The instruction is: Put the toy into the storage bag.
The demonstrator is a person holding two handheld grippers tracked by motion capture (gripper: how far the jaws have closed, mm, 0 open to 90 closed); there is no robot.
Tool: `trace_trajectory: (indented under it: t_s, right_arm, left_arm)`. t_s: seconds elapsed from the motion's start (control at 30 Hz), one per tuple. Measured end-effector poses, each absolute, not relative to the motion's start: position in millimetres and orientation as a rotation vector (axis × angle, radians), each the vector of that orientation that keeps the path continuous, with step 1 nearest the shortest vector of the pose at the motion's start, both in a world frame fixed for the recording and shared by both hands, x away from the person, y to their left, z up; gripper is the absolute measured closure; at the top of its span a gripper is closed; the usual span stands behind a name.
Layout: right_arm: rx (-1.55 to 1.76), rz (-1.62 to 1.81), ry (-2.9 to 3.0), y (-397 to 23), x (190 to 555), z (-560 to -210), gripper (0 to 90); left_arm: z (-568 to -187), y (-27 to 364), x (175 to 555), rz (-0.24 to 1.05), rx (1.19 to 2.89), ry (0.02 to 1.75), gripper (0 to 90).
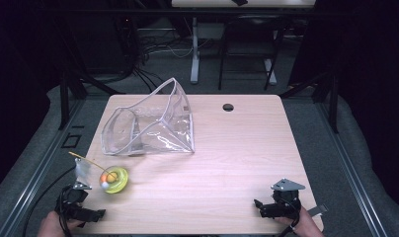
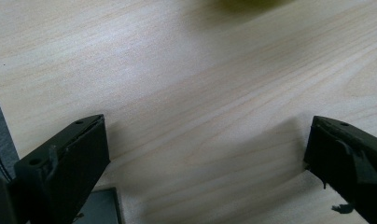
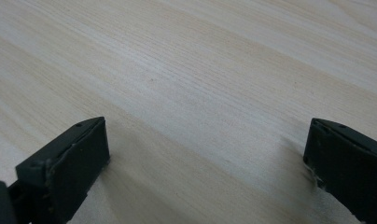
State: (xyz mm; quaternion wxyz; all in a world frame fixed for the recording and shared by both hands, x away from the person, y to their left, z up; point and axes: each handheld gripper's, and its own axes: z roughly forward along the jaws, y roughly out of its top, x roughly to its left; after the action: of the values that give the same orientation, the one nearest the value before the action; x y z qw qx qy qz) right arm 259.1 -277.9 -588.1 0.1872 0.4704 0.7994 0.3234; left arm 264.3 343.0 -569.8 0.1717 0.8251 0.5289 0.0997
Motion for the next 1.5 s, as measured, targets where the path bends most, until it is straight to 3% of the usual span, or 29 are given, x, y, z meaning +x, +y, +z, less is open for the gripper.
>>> trace_trajectory:
  t_s: [0.57,1.5]
  right_arm:
    - [1.324,0.913,2.244,-277.8,258.8,-588.5,0.0]
    - [1.335,0.915,2.227,-277.8,256.6,-589.1,0.0]
  left_arm:
    - [-556.5,340.6,260.6,0.243,2.326,1.504,0.0]
    - [-501.6,338.1,249.6,0.149,2.257,1.322,0.0]
